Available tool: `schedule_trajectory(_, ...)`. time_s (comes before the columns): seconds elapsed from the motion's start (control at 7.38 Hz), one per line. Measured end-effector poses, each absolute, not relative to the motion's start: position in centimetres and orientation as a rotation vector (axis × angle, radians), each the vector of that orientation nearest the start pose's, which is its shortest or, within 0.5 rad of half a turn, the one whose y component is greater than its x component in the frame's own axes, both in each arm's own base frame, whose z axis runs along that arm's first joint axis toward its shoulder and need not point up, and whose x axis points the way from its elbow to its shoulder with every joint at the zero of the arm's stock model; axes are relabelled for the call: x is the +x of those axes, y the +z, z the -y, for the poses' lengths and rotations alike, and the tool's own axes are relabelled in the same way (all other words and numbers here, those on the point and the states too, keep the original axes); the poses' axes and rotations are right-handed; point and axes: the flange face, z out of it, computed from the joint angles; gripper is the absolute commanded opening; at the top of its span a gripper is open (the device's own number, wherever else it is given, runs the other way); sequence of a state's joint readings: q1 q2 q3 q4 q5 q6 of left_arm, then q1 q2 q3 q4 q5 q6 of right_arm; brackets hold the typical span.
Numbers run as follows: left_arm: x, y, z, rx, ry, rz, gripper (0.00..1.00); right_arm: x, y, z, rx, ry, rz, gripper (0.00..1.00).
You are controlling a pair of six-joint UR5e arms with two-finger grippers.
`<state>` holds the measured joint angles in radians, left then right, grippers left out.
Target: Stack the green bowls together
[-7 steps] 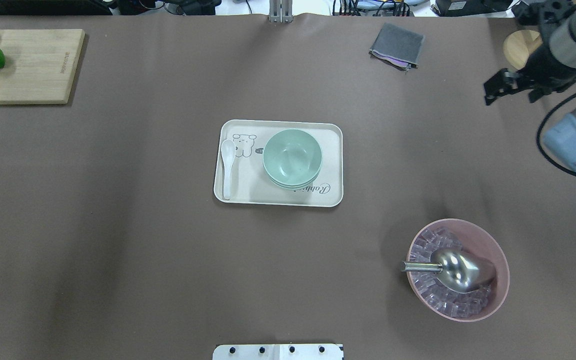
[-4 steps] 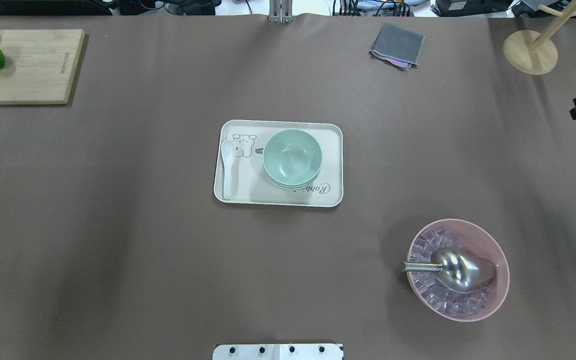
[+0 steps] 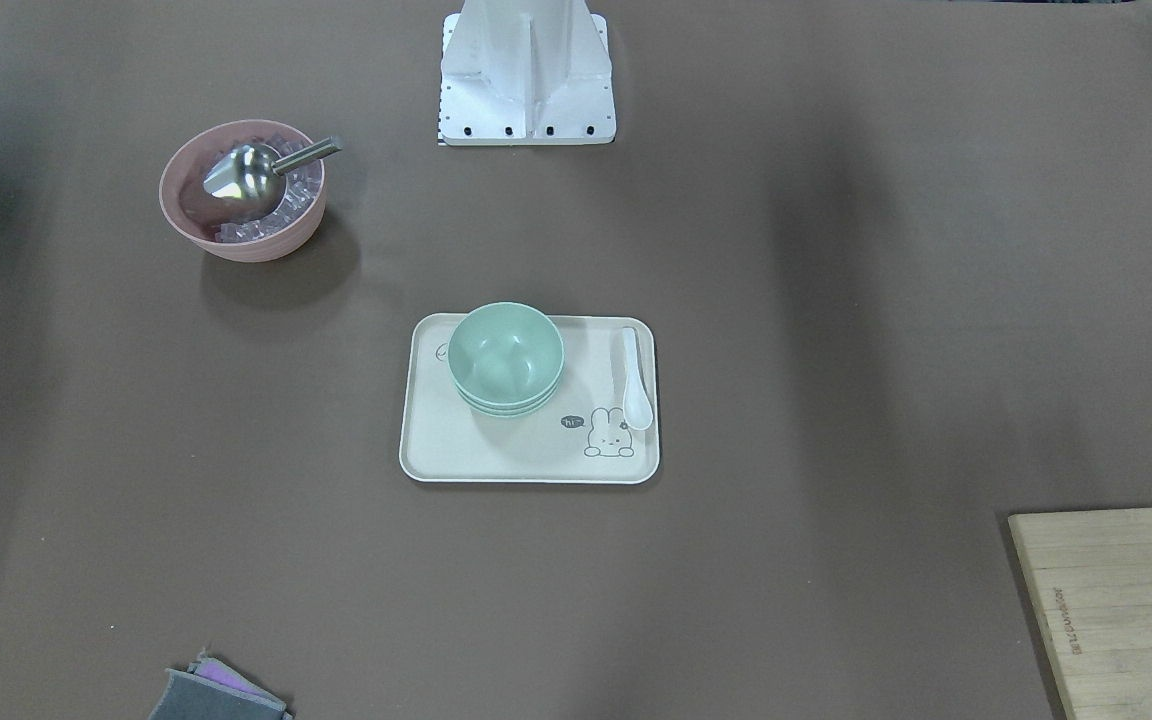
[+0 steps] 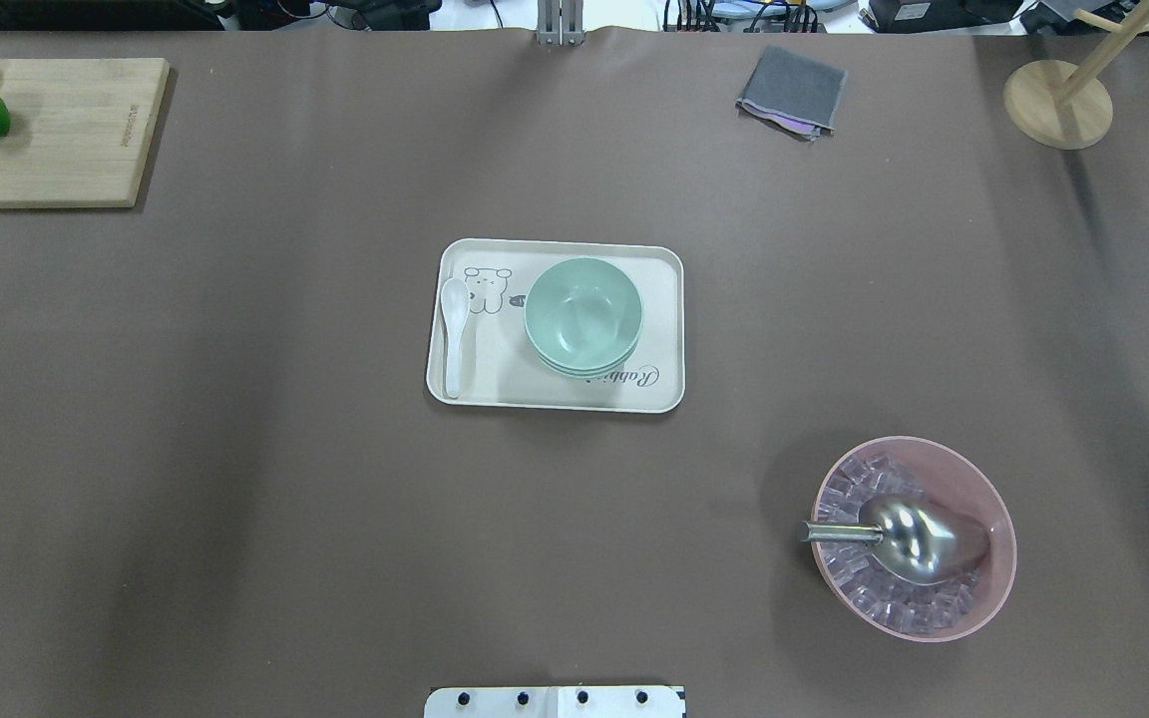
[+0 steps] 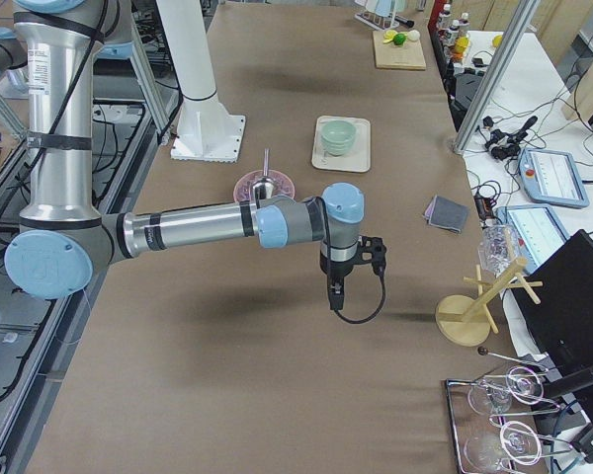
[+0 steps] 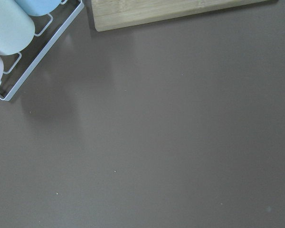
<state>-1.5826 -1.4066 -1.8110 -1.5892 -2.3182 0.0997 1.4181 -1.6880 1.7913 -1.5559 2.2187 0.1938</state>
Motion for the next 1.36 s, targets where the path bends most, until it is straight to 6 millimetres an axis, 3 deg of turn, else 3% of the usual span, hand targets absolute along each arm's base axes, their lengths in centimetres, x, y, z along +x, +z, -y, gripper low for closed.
schedule_trajectory(0.41,-7.1,61.9,42.3,0.123,0.115,-0.743,0.98,0.6,62.7,44.6,-0.031,0.018,0.652,1.00)
schedule_trajectory(1.36,-6.9,62.0,42.6,0.121,0.118,-0.742,0.98,0.4,61.7,45.7,-0.009,0.010,0.655,1.00)
